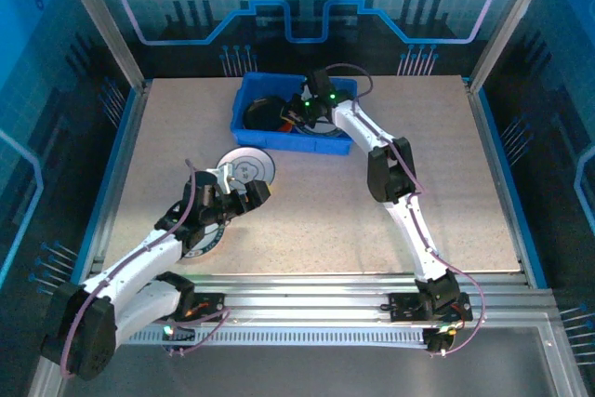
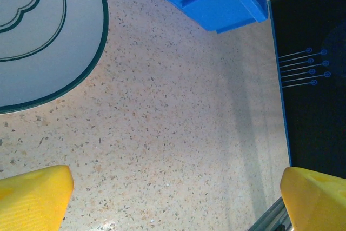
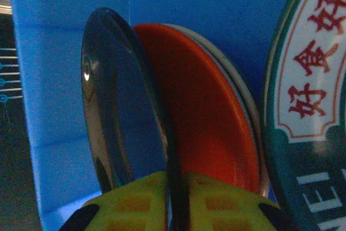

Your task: Place the plates into the plastic bin on the countertop

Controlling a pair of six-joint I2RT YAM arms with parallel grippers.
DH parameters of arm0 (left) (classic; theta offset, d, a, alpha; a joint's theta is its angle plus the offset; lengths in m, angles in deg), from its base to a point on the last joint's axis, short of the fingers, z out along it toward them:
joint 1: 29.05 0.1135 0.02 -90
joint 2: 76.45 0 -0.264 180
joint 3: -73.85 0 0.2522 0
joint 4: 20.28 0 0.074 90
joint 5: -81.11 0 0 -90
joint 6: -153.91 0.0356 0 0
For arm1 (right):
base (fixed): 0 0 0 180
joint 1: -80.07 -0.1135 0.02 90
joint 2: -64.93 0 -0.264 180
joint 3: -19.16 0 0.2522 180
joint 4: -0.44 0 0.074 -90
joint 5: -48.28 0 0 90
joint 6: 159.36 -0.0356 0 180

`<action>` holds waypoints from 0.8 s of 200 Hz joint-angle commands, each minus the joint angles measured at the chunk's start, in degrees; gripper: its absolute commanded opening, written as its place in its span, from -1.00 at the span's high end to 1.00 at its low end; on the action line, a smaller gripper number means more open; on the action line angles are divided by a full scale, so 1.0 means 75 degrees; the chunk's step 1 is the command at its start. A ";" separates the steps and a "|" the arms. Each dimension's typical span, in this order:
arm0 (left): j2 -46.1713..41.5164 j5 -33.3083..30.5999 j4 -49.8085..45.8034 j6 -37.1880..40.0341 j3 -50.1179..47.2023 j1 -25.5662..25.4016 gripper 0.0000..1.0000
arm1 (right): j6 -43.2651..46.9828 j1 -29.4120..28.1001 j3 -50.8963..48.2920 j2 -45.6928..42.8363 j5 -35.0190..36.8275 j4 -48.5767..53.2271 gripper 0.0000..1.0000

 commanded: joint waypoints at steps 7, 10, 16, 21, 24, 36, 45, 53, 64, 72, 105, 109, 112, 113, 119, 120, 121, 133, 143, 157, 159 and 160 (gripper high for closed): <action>0.0084 -0.0038 0.0155 0.0035 -0.0082 -0.0080 -0.99 | 0.0147 -0.0133 0.0347 -0.0044 0.0138 0.0217 0.45; 0.0095 -0.0038 0.0169 0.0040 -0.0079 -0.0080 -0.99 | 0.0183 -0.0131 0.0347 -0.0073 0.0161 0.0247 0.42; 0.0118 -0.0038 0.0177 0.0041 -0.0070 -0.0080 -0.98 | 0.0248 -0.0140 0.0330 -0.0124 0.0225 0.0300 0.40; 0.0130 -0.0039 0.0200 0.0042 -0.0056 -0.0080 -0.99 | 0.0298 -0.0145 0.0335 -0.0165 0.0303 0.0346 0.39; 0.0140 -0.0039 0.0196 0.0041 -0.0058 -0.0080 -0.99 | 0.0334 -0.0154 0.0323 -0.0203 0.0341 0.0387 0.39; 0.0178 -0.0032 0.0207 0.0050 -0.0007 -0.0086 -0.99 | 0.0474 -0.0157 0.0335 -0.0305 0.0488 0.0510 0.38; 0.0207 -0.0030 0.0207 0.0053 0.0020 -0.0090 -0.99 | 0.0565 -0.0157 0.0333 -0.0384 0.0593 0.0586 0.38; 0.0231 -0.0048 0.0216 0.0050 0.0054 -0.0100 -0.98 | 0.0653 -0.0157 0.0332 -0.0439 0.0658 0.0661 0.38; 0.0276 -0.0050 0.0242 0.0064 0.0072 -0.0106 -0.99 | 0.0725 -0.0157 0.0329 -0.0518 0.0741 0.0741 0.37; 0.0305 -0.0050 0.0241 0.0075 0.0094 -0.0115 -0.99 | 0.0784 -0.0147 0.0335 -0.0554 0.0749 0.0773 0.37; 0.0470 -0.0043 0.0343 0.0064 0.0146 -0.0168 -0.98 | 0.0887 -0.0134 0.0323 -0.0650 0.0772 0.0917 0.36; 0.0493 -0.0048 0.0358 0.0064 0.0150 -0.0170 -0.99 | 0.0902 -0.0134 0.0326 -0.0655 0.0787 0.0939 0.36; 0.0508 -0.0049 0.0370 0.0057 0.0155 -0.0181 -0.99 | 0.0930 -0.0128 0.0334 -0.0661 0.0801 0.0969 0.36; 0.0519 -0.0050 0.0371 0.0061 0.0161 -0.0183 -0.99 | 0.0941 -0.0131 0.0328 -0.0657 0.0816 0.0974 0.36; 0.0553 -0.0048 0.0376 0.0066 0.0186 -0.0196 -0.99 | 0.0973 -0.0137 0.0335 -0.0677 0.0856 0.1026 0.36; 0.0559 -0.0043 0.0380 0.0065 0.0188 -0.0197 -0.99 | 0.0980 -0.0135 0.0335 -0.0677 0.0860 0.1031 0.36; 0.0562 -0.0047 0.0381 0.0065 0.0190 -0.0203 -0.99 | 0.0989 -0.0135 0.0335 -0.0677 0.0869 0.1040 0.35; 0.0622 -0.0050 0.0404 0.0067 0.0213 -0.0226 -0.99 | 0.1076 -0.0134 0.0333 -0.0710 0.0952 0.1147 0.34; 0.0655 -0.0056 0.0409 0.0064 0.0237 -0.0243 -0.99 | 0.1155 -0.0133 0.0333 -0.0739 0.1032 0.1248 0.33; 0.0704 -0.0084 0.0417 0.0064 0.0265 -0.0264 -0.99 | 0.1276 -0.0142 0.0362 -0.0746 0.1206 0.1446 0.31; 0.0711 -0.0086 0.0418 0.0073 0.0271 -0.0267 -0.99 | 0.1294 -0.0145 0.0368 -0.0747 0.1229 0.1470 0.30; 0.0714 -0.0086 0.0424 0.0075 0.0272 -0.0267 -0.98 | 0.1310 -0.0139 0.0369 -0.0747 0.1246 0.1482 0.30</action>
